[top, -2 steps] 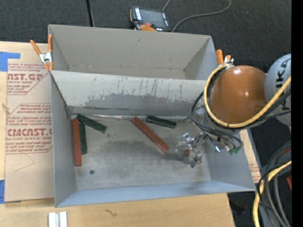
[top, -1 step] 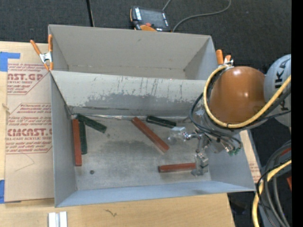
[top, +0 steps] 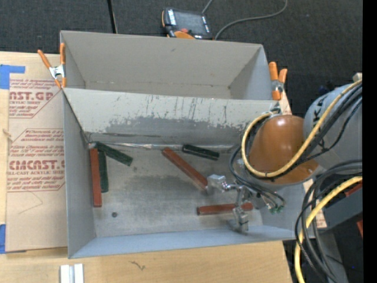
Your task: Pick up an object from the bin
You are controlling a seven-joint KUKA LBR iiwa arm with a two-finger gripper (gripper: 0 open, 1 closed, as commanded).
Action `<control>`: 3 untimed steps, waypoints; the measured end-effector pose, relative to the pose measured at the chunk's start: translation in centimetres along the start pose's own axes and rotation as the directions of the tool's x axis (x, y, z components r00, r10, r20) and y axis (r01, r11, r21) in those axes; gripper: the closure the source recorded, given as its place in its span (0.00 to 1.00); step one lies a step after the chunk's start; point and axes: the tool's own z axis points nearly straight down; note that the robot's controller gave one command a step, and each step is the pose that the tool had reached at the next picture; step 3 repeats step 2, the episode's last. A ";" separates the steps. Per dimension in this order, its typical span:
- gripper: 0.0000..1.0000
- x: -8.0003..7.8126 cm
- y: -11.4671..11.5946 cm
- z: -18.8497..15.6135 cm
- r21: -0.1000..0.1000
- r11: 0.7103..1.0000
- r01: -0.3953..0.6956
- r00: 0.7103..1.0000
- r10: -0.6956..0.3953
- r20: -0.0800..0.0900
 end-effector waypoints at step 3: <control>1.00 -1.3 -1.5 -13.1 0.000 0.999 -0.044 0.999 0.044 -0.009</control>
Offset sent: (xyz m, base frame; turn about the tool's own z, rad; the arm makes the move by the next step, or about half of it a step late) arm 0.0000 0.0000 0.0000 0.0000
